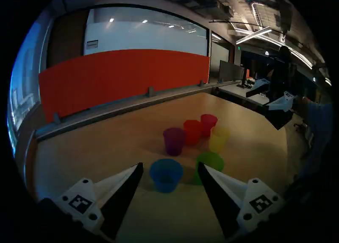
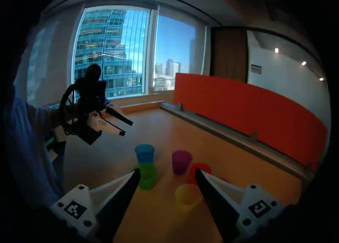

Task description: Pour water

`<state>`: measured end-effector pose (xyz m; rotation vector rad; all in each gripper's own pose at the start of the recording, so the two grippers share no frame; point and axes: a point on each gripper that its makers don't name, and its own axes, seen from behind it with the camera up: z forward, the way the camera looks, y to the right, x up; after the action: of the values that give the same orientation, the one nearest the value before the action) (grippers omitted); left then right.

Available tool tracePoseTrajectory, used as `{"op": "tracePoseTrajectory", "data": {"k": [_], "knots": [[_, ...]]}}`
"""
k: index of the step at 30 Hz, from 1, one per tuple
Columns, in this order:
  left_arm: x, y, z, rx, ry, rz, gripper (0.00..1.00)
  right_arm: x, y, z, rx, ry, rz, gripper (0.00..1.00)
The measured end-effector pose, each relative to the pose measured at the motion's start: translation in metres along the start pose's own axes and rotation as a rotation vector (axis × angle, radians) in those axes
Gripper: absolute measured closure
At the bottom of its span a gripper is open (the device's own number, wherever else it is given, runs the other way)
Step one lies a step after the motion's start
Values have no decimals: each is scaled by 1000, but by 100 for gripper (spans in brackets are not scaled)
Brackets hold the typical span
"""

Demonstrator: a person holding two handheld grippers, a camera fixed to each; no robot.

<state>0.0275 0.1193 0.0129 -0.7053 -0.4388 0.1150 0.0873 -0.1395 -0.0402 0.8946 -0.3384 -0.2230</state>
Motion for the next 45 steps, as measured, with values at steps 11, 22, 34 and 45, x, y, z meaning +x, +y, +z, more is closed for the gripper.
{"op": "tracePoseTrajectory", "data": {"k": [11,22,34,45], "knots": [[-34,2,17,-21,-76,6,4,-24,-10,9,37,-36,-24,1],[-65,-6,37,-18,-150,19,4,-41,-21,23,73,-68,-41,1],[-78,-14,59,-36,-190,34,4,-64,-26,46,93,-111,-64,1],[-83,-13,82,-62,-216,49,5,-77,-33,79,119,-129,-64,1]]}}
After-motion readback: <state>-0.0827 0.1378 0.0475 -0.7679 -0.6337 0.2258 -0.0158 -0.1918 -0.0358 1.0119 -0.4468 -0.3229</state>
